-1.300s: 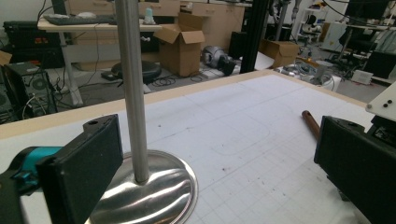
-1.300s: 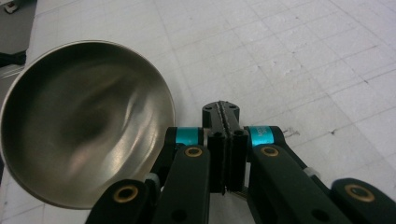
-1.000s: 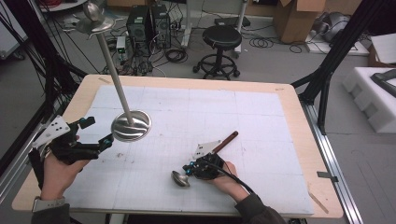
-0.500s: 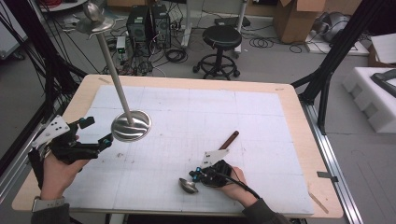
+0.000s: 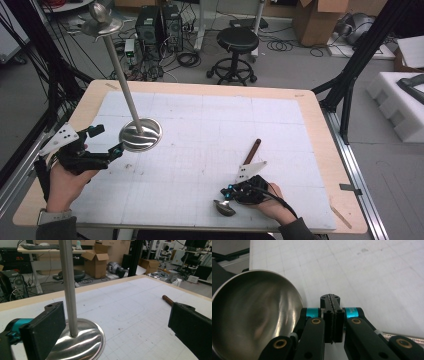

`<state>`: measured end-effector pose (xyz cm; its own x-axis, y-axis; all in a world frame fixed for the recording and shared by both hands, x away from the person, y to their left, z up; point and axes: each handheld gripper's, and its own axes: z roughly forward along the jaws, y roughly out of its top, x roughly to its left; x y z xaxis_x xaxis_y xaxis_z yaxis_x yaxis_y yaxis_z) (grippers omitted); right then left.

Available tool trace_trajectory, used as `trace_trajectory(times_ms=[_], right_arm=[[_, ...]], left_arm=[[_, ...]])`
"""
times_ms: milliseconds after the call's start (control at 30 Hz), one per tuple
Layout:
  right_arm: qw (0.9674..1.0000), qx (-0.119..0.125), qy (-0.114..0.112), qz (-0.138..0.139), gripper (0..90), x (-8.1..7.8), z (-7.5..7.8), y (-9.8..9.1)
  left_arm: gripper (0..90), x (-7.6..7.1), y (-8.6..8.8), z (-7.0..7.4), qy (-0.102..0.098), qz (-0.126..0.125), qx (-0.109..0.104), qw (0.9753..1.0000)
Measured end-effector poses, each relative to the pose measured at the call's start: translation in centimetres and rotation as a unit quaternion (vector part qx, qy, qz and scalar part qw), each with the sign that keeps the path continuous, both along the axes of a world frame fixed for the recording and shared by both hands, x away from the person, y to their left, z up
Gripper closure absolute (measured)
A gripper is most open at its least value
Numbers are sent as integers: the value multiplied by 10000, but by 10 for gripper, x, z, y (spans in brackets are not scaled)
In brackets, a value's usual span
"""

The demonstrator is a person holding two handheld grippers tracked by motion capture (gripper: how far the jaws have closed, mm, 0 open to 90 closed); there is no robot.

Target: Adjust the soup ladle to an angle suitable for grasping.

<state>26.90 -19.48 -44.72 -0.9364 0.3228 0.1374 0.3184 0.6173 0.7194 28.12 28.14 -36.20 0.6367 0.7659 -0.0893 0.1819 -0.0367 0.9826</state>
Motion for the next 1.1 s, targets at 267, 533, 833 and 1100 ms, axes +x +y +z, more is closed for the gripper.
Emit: trace_trajectory(times_ms=[267, 533, 833, 1100], right_arm=[[9999, -37, -118, 36, 900, -8, 0, -28], [9998, 121, 66, -145, 900, -17, -1, -65], [9998, 151, 63, -106, 900, -18, -1, -71], [9957, 365, -345, -783, 900, 1, 11, -91]], left_arm=[[17, 0, -2, 0, -36, -89, 5, 10000], [18, 0, -3, -1, -13, -75, 53, 10000], [18, 1, -7, -1, 0, -124, 77, 9999], [17, 0, -7, 0, -9, -203, 51, 9998]])
